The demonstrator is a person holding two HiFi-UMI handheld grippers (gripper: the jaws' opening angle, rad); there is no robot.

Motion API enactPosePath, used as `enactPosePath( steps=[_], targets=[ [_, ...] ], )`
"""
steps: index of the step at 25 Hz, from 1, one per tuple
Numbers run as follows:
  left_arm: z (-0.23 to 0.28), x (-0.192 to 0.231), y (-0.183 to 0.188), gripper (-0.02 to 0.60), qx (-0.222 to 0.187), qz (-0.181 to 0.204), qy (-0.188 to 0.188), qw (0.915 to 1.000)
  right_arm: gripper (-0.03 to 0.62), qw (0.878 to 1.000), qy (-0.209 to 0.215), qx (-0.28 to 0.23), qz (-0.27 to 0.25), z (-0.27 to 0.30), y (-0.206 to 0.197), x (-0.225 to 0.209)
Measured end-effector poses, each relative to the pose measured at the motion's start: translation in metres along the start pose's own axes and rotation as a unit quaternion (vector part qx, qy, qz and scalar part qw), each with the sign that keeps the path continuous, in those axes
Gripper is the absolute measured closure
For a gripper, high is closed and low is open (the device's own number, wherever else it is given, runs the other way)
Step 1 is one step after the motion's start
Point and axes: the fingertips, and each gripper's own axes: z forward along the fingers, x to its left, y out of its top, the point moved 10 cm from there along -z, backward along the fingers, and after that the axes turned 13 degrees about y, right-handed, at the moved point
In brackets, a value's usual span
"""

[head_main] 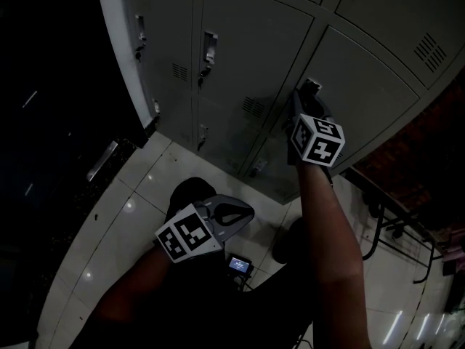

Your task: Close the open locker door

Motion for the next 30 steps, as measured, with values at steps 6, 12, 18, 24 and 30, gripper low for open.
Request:
enactPosePath(
  steps=[6,12,18,24,30],
  targets=[
    [0.0,0.0,0.0,0.569,0.0,0.0,0.0,1.0,0.497,0.999,-0.036,-0.006,0.019,-0.004,-0.005,0.002],
    [0.0,0.0,0.0,0.569,0.0,0.0,0.0,1.0,0.497,0.999,-0.042,-0.012,0.025,-0.009,-0.006,-0.001],
    [0.0,0.0,0.0,0.569,0.001,0.001,0.0,1.0,0.591,0.999,-0.042,-0.02,0.017,-0.017,-0.005,-0.003],
    [-0.001,0.001,0.0,0.569,0.001,0.001,0.0,1.0,0.591,1.0,-0.01,-0.009,-0.003,-0.038,-0.01,0.003],
    [-0.001,0.0,0.0,0.569,0.003,0.002,0.0,1.0,0.591,0.998,0.056,0.022,-0.002,-0.085,-0.044,0.022]
  ],
)
